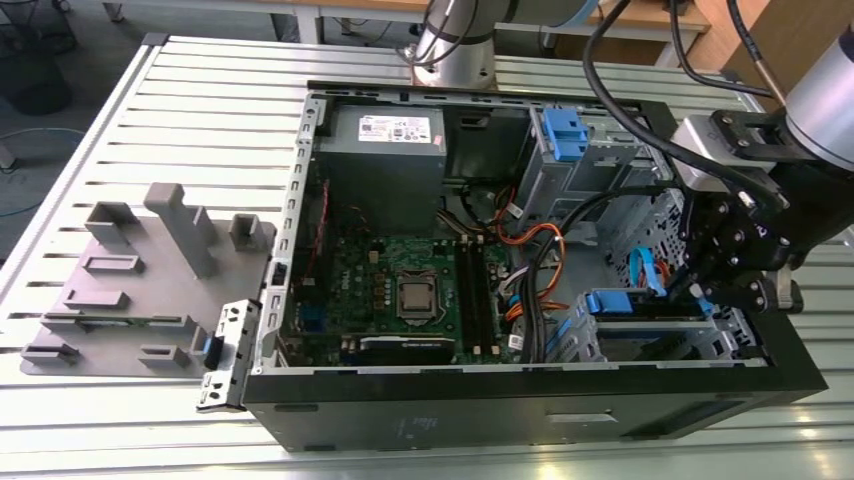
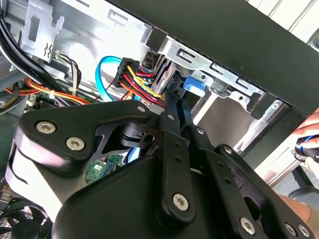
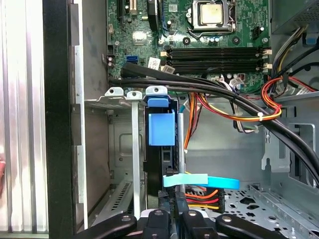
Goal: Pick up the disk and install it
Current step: 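Insert the second disk wire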
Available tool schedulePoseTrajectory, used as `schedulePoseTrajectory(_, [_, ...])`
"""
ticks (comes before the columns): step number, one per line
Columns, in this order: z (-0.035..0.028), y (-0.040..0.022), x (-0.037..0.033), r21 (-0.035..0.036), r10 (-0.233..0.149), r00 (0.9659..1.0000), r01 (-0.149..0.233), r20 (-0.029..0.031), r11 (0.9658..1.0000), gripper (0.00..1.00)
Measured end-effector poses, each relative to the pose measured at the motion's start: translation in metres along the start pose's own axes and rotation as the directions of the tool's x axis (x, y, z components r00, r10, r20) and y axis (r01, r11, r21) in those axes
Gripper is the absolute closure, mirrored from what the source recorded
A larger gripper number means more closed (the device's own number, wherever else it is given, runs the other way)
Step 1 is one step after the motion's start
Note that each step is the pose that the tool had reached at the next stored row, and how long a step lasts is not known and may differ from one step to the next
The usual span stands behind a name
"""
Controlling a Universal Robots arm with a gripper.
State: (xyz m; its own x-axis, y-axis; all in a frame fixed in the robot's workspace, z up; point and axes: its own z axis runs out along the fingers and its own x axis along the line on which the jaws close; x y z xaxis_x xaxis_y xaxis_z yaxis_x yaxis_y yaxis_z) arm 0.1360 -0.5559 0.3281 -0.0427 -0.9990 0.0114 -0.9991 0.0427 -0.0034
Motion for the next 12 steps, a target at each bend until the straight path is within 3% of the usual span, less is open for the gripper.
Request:
schedulePoseTrajectory(8, [0.0008,0.0000,-0.0001,-0.0002,0.000,1.0000,0.000,0.0012,1.0000,0.83])
schedulePoseTrajectory(9, [0.0007,0.0000,0.0000,-0.0001,0.000,1.0000,0.000,0.0010,1.0000,0.76])
schedulePoseTrajectory(12, [0.0003,0.0000,0.0000,0.0000,0.000,1.0000,0.000,0.0003,1.0000,0.76])
